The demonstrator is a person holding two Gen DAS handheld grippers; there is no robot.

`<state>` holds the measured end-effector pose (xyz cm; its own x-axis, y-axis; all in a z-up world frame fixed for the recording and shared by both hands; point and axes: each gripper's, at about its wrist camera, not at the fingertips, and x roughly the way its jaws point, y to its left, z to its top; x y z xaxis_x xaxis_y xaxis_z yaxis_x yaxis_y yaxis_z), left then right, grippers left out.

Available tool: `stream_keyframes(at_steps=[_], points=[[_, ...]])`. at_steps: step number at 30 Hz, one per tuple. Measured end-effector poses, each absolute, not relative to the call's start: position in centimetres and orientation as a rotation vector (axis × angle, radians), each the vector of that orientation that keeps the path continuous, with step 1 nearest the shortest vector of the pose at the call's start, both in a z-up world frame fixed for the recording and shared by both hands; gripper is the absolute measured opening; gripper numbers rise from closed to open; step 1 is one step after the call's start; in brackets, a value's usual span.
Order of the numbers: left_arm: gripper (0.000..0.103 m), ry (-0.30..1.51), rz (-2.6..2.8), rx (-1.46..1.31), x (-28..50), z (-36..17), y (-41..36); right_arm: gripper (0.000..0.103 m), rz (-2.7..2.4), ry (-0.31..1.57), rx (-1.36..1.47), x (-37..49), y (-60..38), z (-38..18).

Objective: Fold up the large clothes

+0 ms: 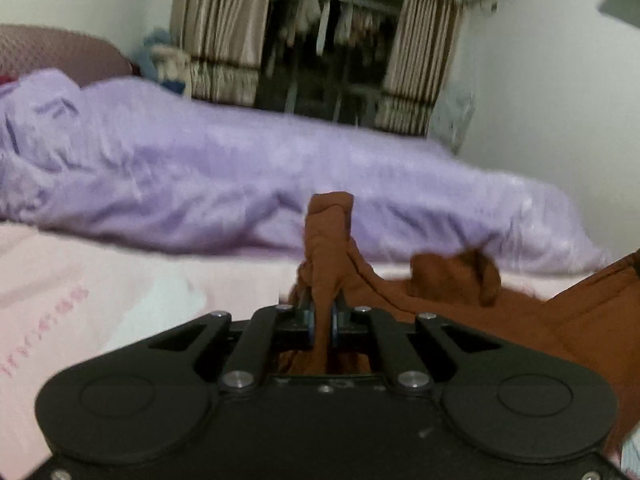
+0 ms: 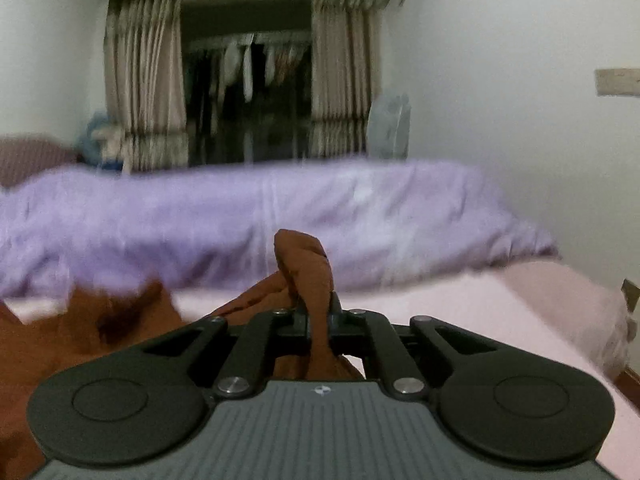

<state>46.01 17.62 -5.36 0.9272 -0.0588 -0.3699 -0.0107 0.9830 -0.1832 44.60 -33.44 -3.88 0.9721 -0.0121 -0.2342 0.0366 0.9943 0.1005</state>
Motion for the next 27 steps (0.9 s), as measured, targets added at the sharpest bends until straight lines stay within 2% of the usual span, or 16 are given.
stream_keyframes(at_steps=[4, 8, 10, 12, 13, 14, 15, 16, 18, 20, 21, 24, 27], points=[[0.008, 0.41, 0.013, -0.227, 48.6, -6.9, 18.9, 0.006, -0.045, 0.278, 0.101, 48.5, -32.8, -4.9], [0.009, 0.581, 0.035, -0.263, 52.1, -12.3, 18.9, 0.007, -0.105, 0.51, 0.066, 52.9, -31.9, -10.9], [0.015, 0.593, 0.03, -0.231, 52.3, -14.0, 18.2, 0.008, -0.106, 0.546, 0.088, 53.3, -32.2, -13.4], [0.019, 0.583, 0.044, -0.201, 52.1, -13.6, 18.0, 0.015, -0.107, 0.545, 0.14, 53.0, -33.3, -12.2], [0.039, 0.586, 0.052, -0.191, 52.1, -13.2, 18.1, 0.034, -0.104, 0.561, 0.157, 53.2, -33.8, -11.9], [0.054, 0.595, 0.088, -0.176, 52.1, -12.8, 18.2, 0.053, -0.112, 0.582, 0.171, 53.4, -34.3, -11.7], [0.081, 0.602, 0.135, -0.165, 52.2, -12.4, 18.4, 0.061, -0.127, 0.594, 0.188, 53.3, -34.7, -11.5], [0.095, 0.607, 0.158, -0.17, 52.0, -12.0, 18.9, 0.069, -0.127, 0.592, 0.208, 52.8, -35.5, -11.0], [0.096, 0.587, 0.133, -0.234, 50.6, -10.8, 20.2, 0.072, -0.101, 0.561, 0.247, 50.9, -36.6, -10.0], [0.096, 0.57, 0.117, -0.293, 49.1, -9.6, 21.4, 0.084, -0.094, 0.551, 0.276, 49.5, -37.3, -9.2], [0.096, 0.568, 0.116, -0.308, 48.4, -8.8, 21.8, 0.086, -0.088, 0.558, 0.282, 48.7, -37.5, -8.6], [0.096, 0.571, 0.101, -0.295, 46.2, -7.1, 22.0, 0.087, -0.065, 0.577, 0.27, 47.0, -37.8, -7.8], [0.103, 0.577, 0.075, -0.287, 44.2, -6.3, 21.6, 0.088, -0.04, 0.574, 0.259, 44.7, -37.7, -7.3]])
